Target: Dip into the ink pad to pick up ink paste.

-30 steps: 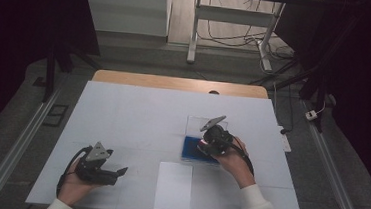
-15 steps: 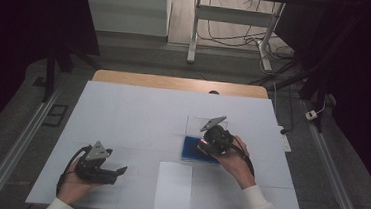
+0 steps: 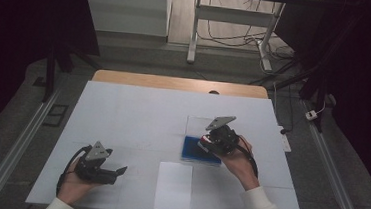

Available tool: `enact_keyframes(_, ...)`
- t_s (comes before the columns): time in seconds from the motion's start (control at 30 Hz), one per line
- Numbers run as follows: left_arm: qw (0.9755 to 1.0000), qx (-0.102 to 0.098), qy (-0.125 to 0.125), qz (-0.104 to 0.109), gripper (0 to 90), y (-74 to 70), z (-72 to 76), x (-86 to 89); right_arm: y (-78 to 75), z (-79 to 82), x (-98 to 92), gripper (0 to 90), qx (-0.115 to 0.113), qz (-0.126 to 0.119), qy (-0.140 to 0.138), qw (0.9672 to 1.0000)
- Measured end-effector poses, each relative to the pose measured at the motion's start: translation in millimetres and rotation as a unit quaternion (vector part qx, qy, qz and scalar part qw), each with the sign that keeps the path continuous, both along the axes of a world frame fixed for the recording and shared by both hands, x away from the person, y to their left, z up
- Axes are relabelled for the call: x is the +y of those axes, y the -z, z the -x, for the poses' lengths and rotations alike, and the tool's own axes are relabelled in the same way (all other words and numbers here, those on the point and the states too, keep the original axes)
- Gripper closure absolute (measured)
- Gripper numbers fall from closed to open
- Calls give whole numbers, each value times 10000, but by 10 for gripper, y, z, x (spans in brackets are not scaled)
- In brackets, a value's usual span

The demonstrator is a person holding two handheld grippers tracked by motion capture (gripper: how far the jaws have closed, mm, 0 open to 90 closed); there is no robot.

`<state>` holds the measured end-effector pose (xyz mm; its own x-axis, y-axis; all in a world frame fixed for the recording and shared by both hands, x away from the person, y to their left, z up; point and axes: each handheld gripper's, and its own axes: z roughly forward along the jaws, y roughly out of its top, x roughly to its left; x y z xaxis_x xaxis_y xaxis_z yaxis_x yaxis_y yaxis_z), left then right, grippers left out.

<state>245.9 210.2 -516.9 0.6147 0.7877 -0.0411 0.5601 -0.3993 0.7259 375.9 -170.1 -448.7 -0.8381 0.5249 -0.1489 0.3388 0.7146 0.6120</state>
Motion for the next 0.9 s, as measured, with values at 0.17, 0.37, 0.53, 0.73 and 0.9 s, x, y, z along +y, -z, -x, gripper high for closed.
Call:
enact_keyframes(0.17,10000,-4,1,4,180,-1,2,0,-55,49,-21,692,13,-246,-40,9997)
enact_keyframes(0.37,10000,-5,9,8,181,-3,3,4,-102,97,-34,692,10,-344,-151,9993)
enact_keyframes(0.53,10000,-3,13,6,181,-2,1,4,-123,125,-42,693,11,-399,-200,9990)
enact_keyframes(0.73,10000,-3,19,-3,183,-2,3,4,-146,171,-20,692,47,-421,-286,9987)
enact_keyframes(0.9,10000,-4,19,0,184,-2,3,5,-175,223,-6,692,43,-467,-387,9982)
